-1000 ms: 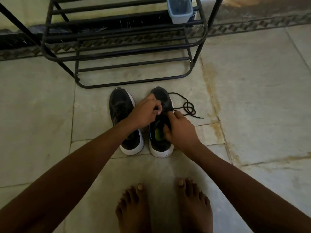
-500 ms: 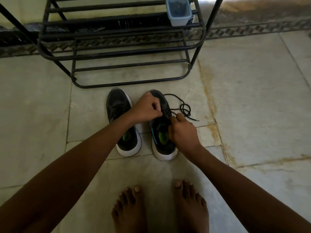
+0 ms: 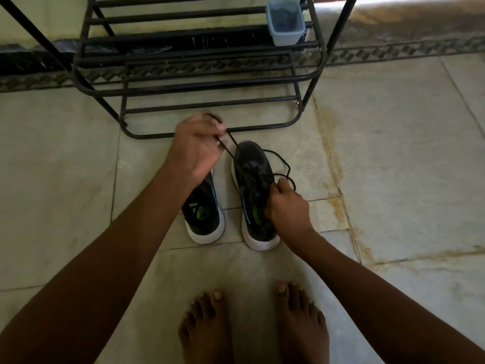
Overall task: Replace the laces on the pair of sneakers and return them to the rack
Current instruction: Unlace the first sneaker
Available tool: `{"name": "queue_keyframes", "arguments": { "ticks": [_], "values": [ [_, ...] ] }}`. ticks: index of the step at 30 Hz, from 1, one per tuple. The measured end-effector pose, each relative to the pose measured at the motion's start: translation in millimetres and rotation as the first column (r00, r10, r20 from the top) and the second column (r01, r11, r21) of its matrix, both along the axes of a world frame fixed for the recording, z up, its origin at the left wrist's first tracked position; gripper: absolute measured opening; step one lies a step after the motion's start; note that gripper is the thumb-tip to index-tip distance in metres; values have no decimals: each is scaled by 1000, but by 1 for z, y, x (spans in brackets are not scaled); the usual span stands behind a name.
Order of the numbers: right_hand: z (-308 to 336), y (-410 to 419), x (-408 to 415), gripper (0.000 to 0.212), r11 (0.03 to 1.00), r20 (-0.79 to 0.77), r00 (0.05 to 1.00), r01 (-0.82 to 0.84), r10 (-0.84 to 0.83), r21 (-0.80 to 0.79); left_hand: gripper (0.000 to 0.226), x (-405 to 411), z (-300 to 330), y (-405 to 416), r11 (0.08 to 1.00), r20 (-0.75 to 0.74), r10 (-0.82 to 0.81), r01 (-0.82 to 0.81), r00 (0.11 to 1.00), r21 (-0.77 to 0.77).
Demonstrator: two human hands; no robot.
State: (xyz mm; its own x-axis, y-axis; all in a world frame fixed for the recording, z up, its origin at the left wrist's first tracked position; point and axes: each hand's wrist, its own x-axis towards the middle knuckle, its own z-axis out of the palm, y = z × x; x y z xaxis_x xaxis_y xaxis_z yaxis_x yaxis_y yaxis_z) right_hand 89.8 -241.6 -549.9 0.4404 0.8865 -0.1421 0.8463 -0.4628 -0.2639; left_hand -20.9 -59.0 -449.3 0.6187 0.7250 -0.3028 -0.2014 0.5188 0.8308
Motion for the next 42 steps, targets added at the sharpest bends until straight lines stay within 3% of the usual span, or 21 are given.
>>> {"name": "queue_keyframes", "arguments": {
  "ticks": [3, 6, 9, 10, 12, 13, 14, 15, 17, 19, 20, 22, 24, 26, 27, 29, 31, 34, 37, 39, 42],
  "values": [
    [1, -1, 0, 28, 1000, -7, 1000, 0, 0, -7, 22, -13, 14, 10, 997, 126, 62, -67, 990, 43],
    [2, 0, 0, 29, 1000, -6, 1000, 5, -5, -9, 25, -21, 11, 9, 985, 94, 21, -37, 995, 168],
    [1, 1, 0, 31, 1000, 4, 1000, -2, 2, -25, 12, -18, 8, 6, 904, -193, 37, 50, 981, 425],
    [1, 1, -1, 31, 1000, 1, 1000, -3, 3, -28, 17, -15, 6, 8, 821, -389, 78, 163, 918, 548],
    [0, 1, 0, 32, 999, -1, 1000, -7, 7, -33, 34, -10, -7, 12, 556, -750, 214, 553, 626, 620],
    [1, 1, -1, 33, 999, 3, 1000, -10, 10, -39, 32, -9, -12, 13, 449, -842, 296, 713, 450, 539],
    [1, 1, -1, 33, 999, 5, 1000, -12, 12, -43, 28, -8, -16, 13, 390, -865, 356, 785, 354, 482],
    [0, 1, -1, 32, 999, 3, 1000, -13, 13, -41, 25, -8, -19, 13, 371, -857, 380, 791, 348, 486],
    [-2, 0, 0, 30, 1000, -2, 1000, -4, 4, -27, 17, -6, -21, 15, 394, -770, 348, 661, 535, 638],
    [-3, 0, 0, 29, 1000, -7, 1000, 5, -5, -24, 24, -5, -18, 22, 623, -552, 254, 303, 794, 721],
    [-2, 0, 0, 29, 1000, -13, 1000, 8, -8, -27, 27, -4, -12, 26, 777, -408, 214, 98, 888, 622],
    [-3, 0, 0, 29, 1000, -24, 1000, 15, -15, -26, 30, -4, 1, 31, 943, -159, 180, -124, 971, 309],
    [-2, 0, 1, 31, 999, -24, 1000, 18, -19, -27, 32, -9, 7, 33, 937, -163, 177, -116, 970, 328],
    [-3, -1, 1, 32, 999, -23, 1000, 12, -12, -32, 15, -14, 2, 35, 721, -444, 218, 162, 869, 673],
    [-3, 0, 1, 33, 999, -25, 1000, 12, -12, -30, 7, -15, -4, 35, 567, -592, 235, 386, 771, 728],
    [-3, 0, 1, 33, 999, -33, 999, 16, -17, -29, 45, -12, -16, 27, 361, -797, 260, 711, 545, 603],
    [-3, 0, 1, 35, 999, -46, 999, 19, -21, -39, 62, -8, -22, 10, 286, -850, 291, 808, 440, 516],
    [-5, -2, 8, 34, 999, 27, 999, -20, 19, 41, 60, -5, -30, -8, 238, -901, 199, 873, 386, 427],
    [-6, -3, 26, 41, 960, 133, 986, -131, 101, 246, 66, -1, -39, -20, 174, -967, 207, 967, 149, 186],
    [-3, 5, 37, 37, 926, 55, 990, -143, 132, 350, 62, 2, -44, -27, 188, -962, 267, 976, 60, 113],
    [3, 31, 54, 23, 916, -168, 973, -82, 159, 393, 62, 4, -47, -28, 185, -907, 417, 972, 59, 148]
  ]
}}
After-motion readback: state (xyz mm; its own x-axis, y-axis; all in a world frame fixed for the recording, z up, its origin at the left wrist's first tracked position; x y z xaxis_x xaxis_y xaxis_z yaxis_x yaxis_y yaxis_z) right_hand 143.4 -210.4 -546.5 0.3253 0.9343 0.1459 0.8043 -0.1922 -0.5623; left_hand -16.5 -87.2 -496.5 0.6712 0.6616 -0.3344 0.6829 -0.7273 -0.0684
